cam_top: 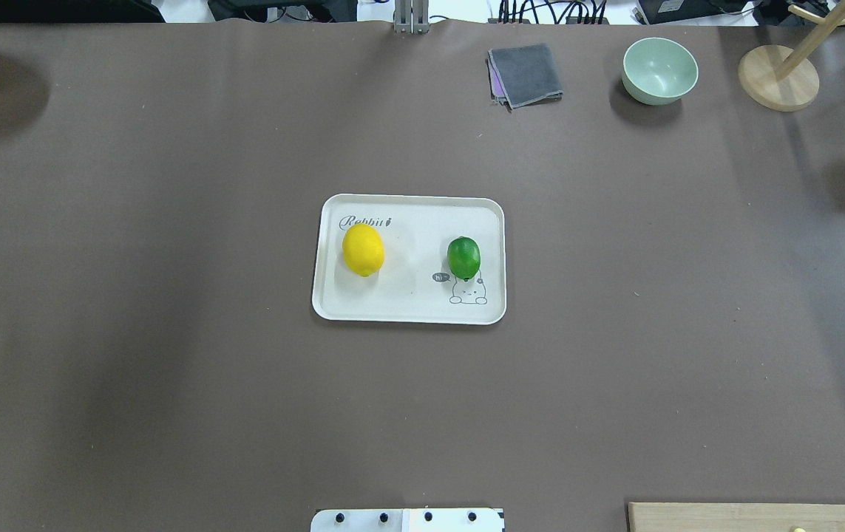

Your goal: Place all lemons on tray

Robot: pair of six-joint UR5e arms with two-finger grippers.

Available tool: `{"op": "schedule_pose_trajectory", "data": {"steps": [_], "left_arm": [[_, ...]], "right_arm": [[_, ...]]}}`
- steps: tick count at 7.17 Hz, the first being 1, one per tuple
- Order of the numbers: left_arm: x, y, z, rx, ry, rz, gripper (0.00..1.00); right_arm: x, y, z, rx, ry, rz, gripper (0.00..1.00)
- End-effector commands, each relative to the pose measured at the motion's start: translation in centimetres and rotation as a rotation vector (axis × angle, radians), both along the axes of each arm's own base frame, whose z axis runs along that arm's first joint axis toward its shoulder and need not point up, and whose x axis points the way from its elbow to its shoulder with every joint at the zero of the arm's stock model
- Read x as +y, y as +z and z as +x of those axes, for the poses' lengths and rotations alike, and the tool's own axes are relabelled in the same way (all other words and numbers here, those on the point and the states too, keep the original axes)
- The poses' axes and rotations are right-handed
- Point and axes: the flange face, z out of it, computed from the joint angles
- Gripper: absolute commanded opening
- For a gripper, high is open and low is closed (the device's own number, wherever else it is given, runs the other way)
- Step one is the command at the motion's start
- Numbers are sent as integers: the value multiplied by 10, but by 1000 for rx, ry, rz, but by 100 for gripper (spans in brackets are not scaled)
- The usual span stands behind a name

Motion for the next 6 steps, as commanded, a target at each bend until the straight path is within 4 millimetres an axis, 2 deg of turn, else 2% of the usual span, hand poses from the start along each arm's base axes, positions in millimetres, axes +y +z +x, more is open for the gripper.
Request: {"op": "schedule_pose_trajectory", "data": {"steps": [1,6], "left_arm": [[3,4,-1,-1,-4,-12,98],[3,6,0,-1,-2,-15,98]], "right_arm": [[-8,-6,0,0,8,17,100],[-8,-12,-1,-18,23,14,100]]}}
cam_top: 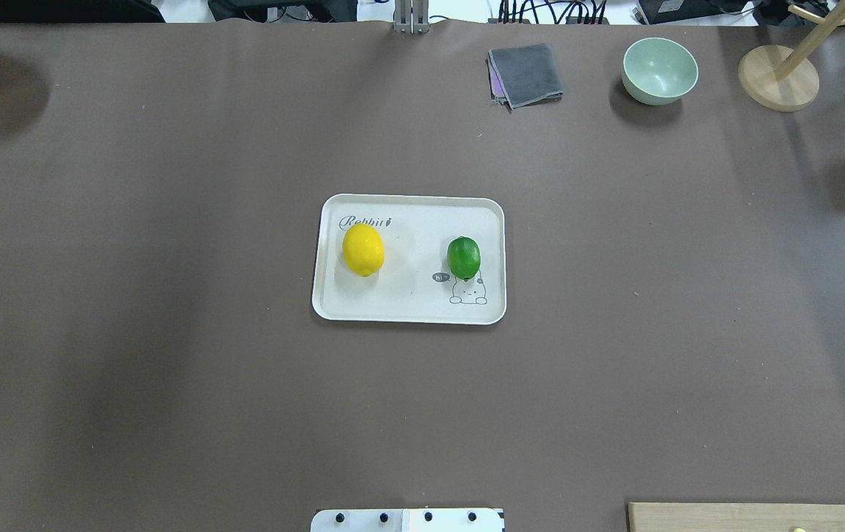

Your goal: Place all lemons on tray

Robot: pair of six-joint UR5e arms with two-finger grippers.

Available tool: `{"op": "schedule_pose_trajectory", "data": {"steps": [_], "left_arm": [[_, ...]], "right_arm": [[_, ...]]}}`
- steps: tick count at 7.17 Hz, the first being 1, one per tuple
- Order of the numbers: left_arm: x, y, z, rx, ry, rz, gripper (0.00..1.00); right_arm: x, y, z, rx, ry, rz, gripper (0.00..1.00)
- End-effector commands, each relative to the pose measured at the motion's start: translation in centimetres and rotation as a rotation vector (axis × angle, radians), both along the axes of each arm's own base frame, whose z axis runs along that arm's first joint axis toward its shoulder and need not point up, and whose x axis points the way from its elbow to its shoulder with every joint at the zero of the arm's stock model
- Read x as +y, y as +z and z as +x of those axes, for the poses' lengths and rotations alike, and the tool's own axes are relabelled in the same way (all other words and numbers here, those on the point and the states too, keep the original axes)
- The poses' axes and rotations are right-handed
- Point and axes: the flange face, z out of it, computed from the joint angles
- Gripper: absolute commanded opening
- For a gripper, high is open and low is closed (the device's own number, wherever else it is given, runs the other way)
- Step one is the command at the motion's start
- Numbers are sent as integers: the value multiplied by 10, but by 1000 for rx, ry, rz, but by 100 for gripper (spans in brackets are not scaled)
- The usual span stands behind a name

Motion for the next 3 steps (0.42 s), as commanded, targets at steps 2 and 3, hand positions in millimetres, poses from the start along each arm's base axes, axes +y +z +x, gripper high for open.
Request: {"op": "schedule_pose_trajectory", "data": {"steps": [2,3], "left_arm": [[0,1,0,0,0,-2,98],[0,2,0,0,0,-3,98]], "right_arm": [[1,1,0,-1,2,-4,100],[2,3,1,1,3,-9,100]]}}
